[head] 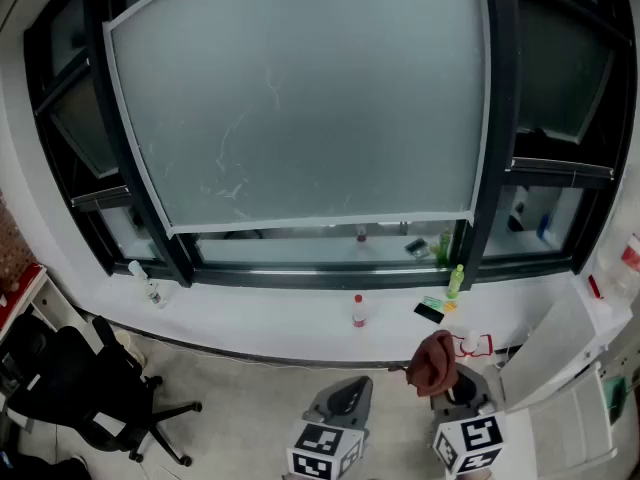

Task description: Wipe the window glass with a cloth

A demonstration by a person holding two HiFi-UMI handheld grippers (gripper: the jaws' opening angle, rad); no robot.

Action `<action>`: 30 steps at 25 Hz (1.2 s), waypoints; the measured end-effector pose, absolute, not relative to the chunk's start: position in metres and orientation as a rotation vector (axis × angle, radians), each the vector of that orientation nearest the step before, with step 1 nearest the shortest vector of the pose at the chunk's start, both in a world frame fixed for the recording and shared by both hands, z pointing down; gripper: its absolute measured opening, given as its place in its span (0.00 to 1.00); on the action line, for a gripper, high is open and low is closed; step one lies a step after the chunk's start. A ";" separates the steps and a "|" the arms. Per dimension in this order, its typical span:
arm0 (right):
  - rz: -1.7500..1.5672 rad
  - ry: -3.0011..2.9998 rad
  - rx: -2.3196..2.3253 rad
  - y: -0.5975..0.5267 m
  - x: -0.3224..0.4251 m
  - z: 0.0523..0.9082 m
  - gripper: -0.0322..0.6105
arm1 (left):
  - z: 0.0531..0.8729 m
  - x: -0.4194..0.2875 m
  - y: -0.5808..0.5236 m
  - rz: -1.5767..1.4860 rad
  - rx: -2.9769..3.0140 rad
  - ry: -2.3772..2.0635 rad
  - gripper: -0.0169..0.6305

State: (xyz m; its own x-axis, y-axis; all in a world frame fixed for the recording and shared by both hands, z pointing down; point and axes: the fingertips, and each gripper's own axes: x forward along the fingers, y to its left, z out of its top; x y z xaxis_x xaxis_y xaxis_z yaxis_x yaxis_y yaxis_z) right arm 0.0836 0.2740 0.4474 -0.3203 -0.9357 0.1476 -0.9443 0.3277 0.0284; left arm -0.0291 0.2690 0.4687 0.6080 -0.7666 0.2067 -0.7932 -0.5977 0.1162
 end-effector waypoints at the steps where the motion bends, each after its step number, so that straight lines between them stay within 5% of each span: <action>1: 0.097 -2.437 1.740 0.276 0.083 0.446 0.12 | 0.470 -0.028 0.270 0.198 2.640 -1.300 0.03; 30: 0.013 -2.470 1.749 0.232 0.097 0.433 0.12 | 0.459 0.010 0.223 0.218 2.704 -1.268 0.03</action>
